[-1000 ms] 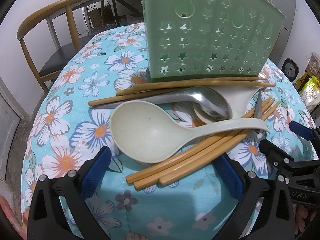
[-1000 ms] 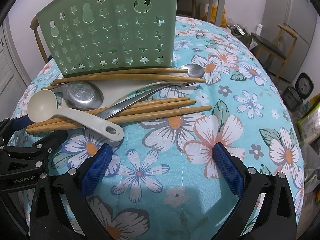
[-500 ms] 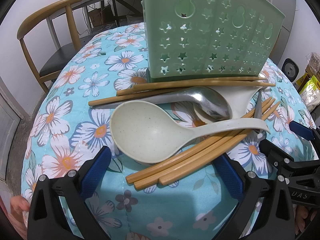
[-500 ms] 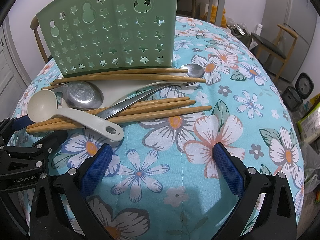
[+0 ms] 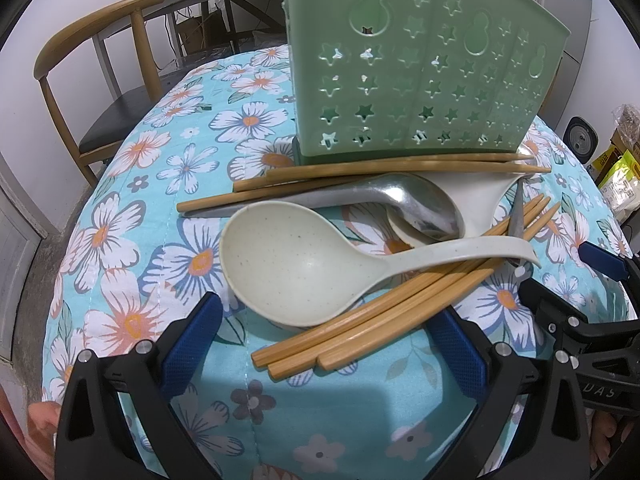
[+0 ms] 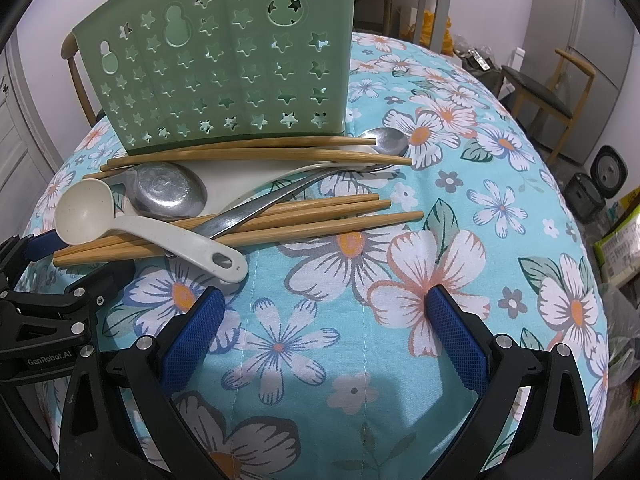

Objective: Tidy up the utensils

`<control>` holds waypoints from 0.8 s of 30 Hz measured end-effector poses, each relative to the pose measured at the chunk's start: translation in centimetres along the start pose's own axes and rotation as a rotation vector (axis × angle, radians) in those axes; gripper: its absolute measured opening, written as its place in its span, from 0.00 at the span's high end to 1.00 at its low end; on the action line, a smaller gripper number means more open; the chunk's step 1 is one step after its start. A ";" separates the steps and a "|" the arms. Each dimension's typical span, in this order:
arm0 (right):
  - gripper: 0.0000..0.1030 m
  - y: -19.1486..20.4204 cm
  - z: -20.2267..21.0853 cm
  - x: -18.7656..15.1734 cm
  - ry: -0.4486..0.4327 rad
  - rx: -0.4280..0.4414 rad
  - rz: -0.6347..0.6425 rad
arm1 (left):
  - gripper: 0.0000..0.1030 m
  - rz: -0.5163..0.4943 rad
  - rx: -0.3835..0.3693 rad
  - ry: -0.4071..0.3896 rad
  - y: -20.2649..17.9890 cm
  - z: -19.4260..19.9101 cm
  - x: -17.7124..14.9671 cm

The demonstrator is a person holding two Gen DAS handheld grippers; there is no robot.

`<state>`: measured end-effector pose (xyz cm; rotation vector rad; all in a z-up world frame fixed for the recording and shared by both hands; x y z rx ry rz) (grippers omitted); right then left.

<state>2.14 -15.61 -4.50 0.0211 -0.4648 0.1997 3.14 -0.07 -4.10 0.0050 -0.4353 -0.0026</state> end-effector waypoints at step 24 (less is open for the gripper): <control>0.06 0.0 0.1 0.0 0.000 -0.002 0.001 | 0.04 0.000 0.000 0.000 -0.2 0.0 0.0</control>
Point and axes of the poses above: each gripper's, at about its wrist camera, not at the fingertips, and z roughly against the way its jaws point, y to its left, x to its top, the point moved 5 cm from there along -z, roughly the way its jaws point, and after that the axes turned 11 degrees about y, right-handed, at the moved point
